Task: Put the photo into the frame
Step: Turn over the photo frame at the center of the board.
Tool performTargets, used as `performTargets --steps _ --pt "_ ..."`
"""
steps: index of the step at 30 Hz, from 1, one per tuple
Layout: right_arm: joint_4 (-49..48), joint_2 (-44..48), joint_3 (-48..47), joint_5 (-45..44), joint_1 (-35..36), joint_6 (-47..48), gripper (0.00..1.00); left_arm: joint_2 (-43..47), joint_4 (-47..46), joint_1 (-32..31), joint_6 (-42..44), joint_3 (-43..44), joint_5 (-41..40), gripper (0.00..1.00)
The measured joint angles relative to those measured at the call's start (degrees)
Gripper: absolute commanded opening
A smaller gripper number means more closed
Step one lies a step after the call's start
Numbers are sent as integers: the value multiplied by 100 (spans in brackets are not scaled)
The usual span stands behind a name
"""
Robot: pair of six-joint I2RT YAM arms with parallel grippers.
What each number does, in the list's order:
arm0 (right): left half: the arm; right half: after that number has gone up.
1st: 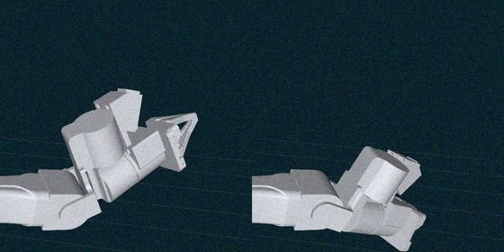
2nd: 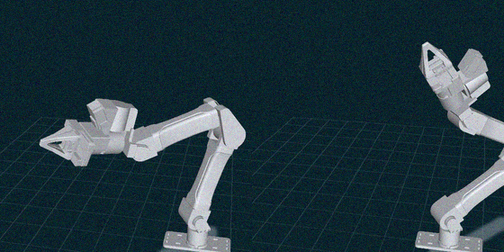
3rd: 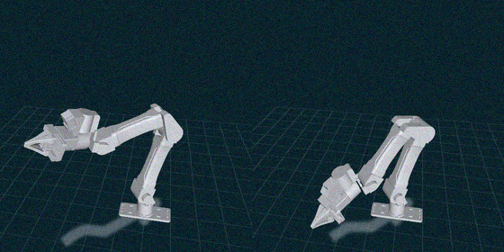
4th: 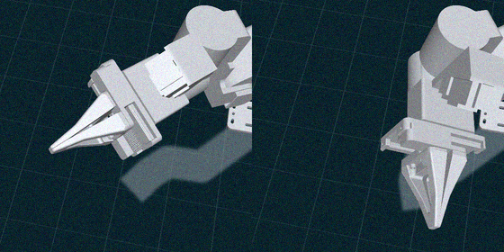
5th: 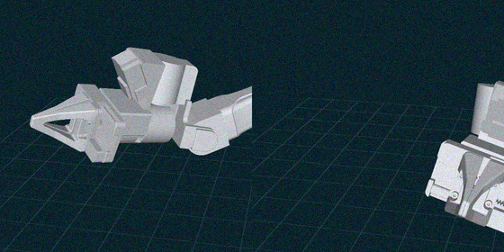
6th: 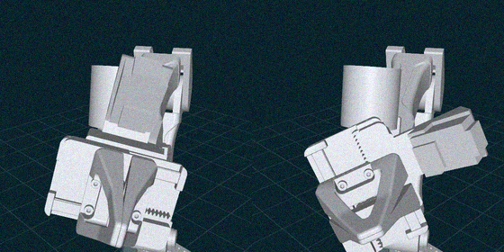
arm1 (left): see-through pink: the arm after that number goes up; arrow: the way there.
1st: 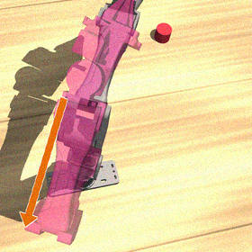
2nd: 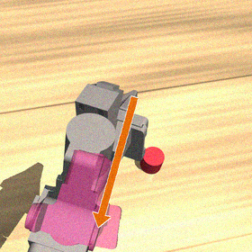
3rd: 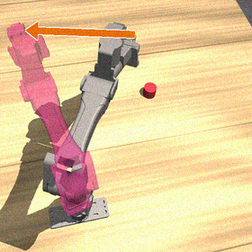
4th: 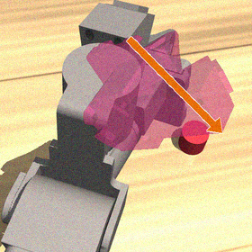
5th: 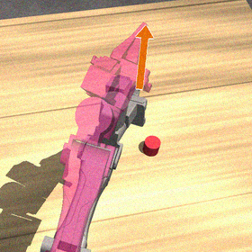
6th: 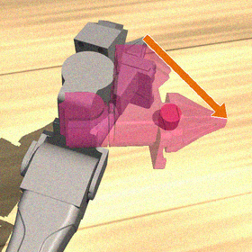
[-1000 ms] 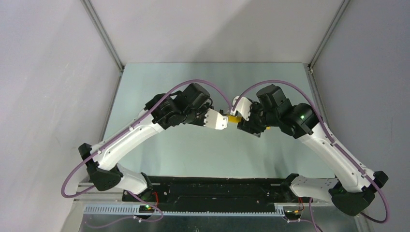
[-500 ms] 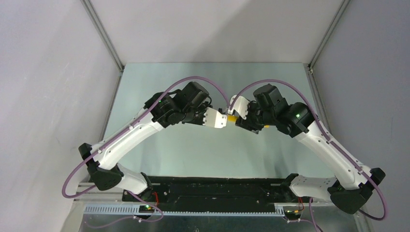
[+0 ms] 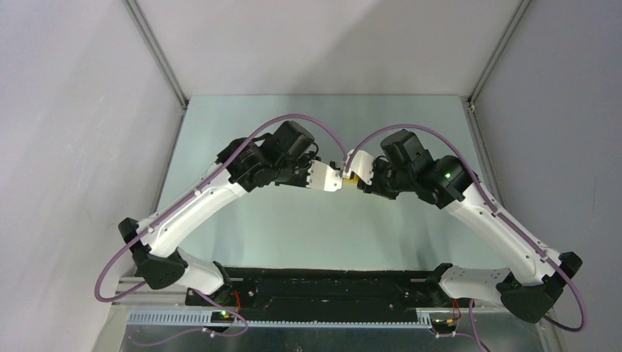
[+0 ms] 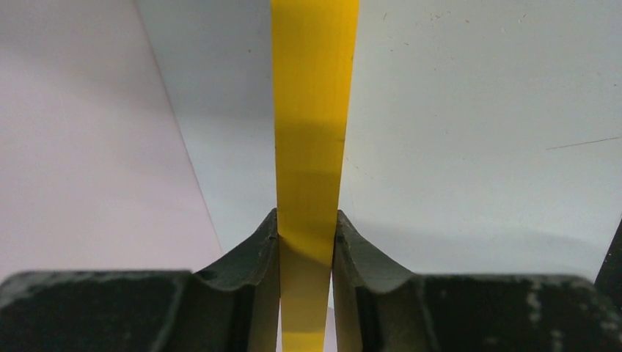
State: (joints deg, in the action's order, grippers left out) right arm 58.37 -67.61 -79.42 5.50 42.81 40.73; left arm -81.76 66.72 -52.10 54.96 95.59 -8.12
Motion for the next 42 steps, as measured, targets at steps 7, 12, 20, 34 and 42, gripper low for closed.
performTargets --steps 7,12,20,34,42 --pt "179 -267 -407 85 -142 -127 0 0 -101 160 2 286 -66 87" --pt "494 -538 -962 214 -345 -378 0 2 -315 404 -107 699 -61 100" --pt "1130 -1185 -2144 817 -1115 -1172 0 345 -468 1189 -612 903 289 100" --pt "1220 -2225 -2986 1930 -2909 -3230 0 896 -636 2186 -1941 109 1285 100" --pt "511 -2214 -2396 2533 -3792 -4264 0 855 -798 2417 -2358 -387 1351 100"
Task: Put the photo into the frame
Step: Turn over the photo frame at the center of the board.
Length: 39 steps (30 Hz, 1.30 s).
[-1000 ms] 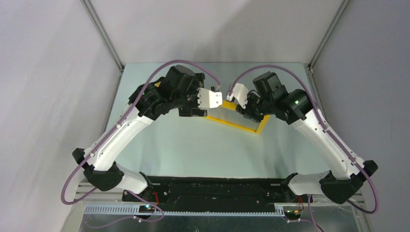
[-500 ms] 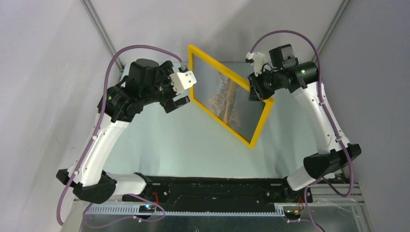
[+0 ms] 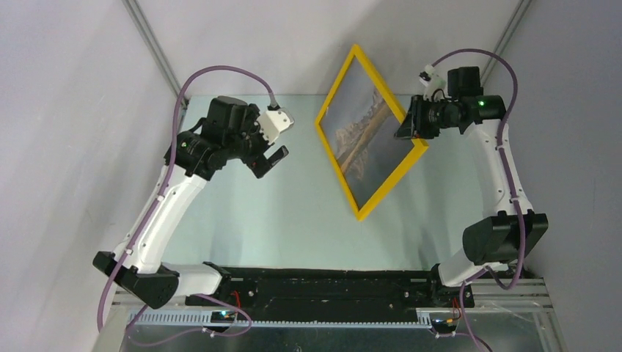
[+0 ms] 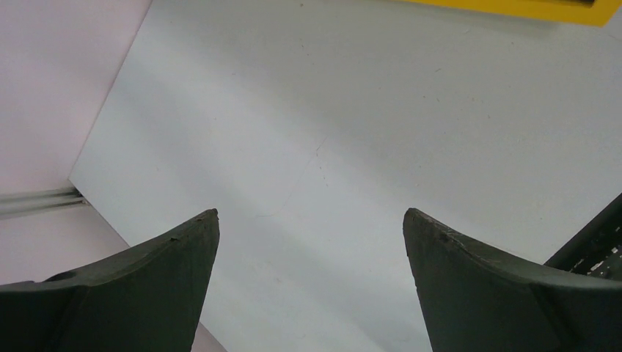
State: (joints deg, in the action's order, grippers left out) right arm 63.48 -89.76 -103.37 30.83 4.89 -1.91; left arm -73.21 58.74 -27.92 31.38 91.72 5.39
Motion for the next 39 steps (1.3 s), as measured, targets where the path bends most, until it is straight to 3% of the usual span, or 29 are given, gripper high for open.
performTargets --steps 9,26,32,39 --pt "-962 184 903 452 -446 -935 0 -330 -363 127 -577 -175 157 100" --pt "-3421 1827 4166 898 -813 -2396 0 -3034 -1652 772 -3469 -201 1547 100" --pt "-4393 2258 5388 1093 -905 -2975 0 -3370 -2428 927 -4323 -374 1917 100" --pt "-5257 2258 5980 1335 -1029 -3340 0 -3755 -2955 949 -4903 -590 2192 100"
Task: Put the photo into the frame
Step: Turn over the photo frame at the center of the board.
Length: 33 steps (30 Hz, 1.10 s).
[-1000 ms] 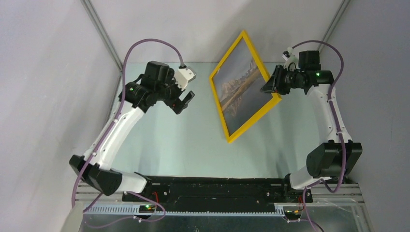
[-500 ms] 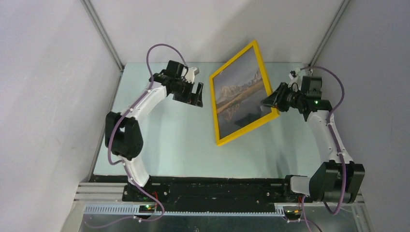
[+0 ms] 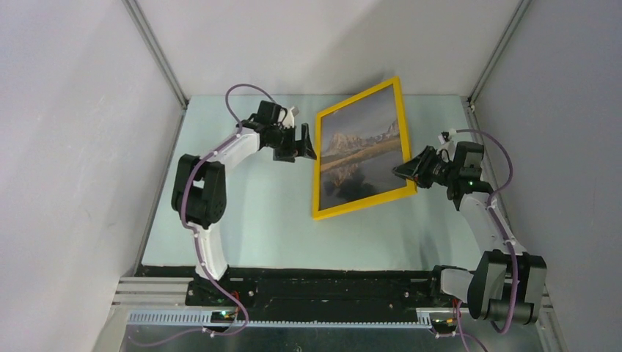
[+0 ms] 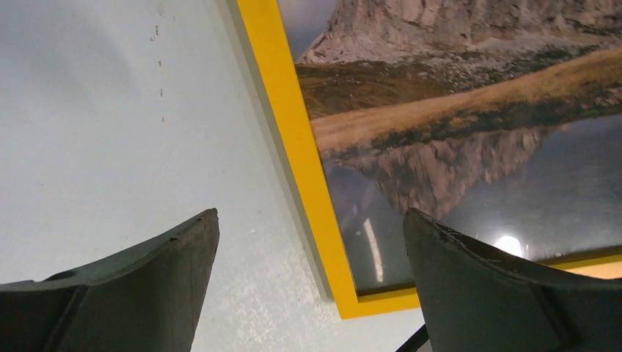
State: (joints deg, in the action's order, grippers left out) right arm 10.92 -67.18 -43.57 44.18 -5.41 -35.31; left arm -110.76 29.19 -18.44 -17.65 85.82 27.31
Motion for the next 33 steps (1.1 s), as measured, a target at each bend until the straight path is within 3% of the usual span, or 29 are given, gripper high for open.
performTargets --steps 14,33 --pt "-966 -763 479 562 -260 221 1 -883 -573 74 -782 -212 391 100" --pt "-1185 -2638 481 1023 -374 1451 50 -872 -1392 101 -1106 -555 739 100"
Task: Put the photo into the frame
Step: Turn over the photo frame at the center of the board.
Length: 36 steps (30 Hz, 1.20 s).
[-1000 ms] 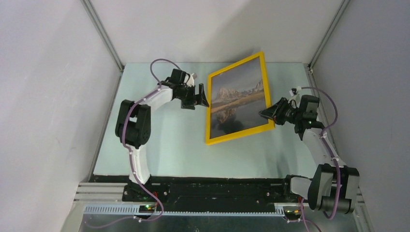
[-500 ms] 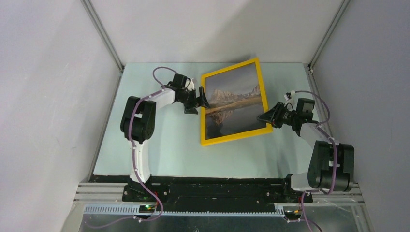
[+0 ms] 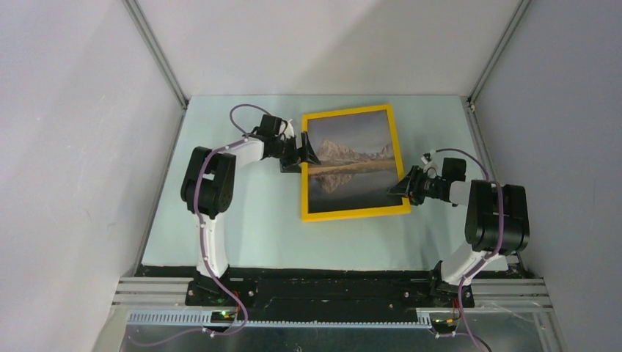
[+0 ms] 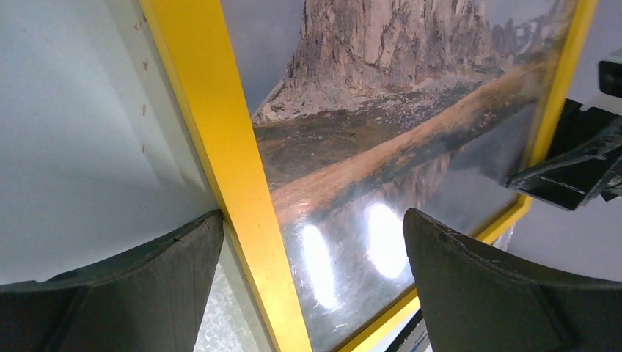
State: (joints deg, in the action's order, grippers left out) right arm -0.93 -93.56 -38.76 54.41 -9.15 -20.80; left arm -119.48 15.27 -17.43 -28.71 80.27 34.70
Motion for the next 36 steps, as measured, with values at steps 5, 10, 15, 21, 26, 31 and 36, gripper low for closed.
performTargets --steps 5,10,15,21,26,31,36 --pt "74 -455 -31 -94 20 238 61 74 -74 -2 0 -114 -33 100" --pt "299 -507 -234 -74 68 328 68 166 -90 -7 7 -214 -175 100" --pt "529 -509 -396 -140 170 396 74 251 -94 -7 17 -306 -339 100" --pt "841 -490 -614 -352 391 503 81 341 -76 -7 31 -372 -564 100" --pt "1045 -391 -706 -608 564 592 86 424 -37 -7 85 -426 -774 100" --pt "1200 -299 -763 -789 671 675 91 498 48 -7 181 -459 -951 100" --pt "1384 -166 -789 -1016 743 807 94 538 111 -7 236 -474 -1073 100"
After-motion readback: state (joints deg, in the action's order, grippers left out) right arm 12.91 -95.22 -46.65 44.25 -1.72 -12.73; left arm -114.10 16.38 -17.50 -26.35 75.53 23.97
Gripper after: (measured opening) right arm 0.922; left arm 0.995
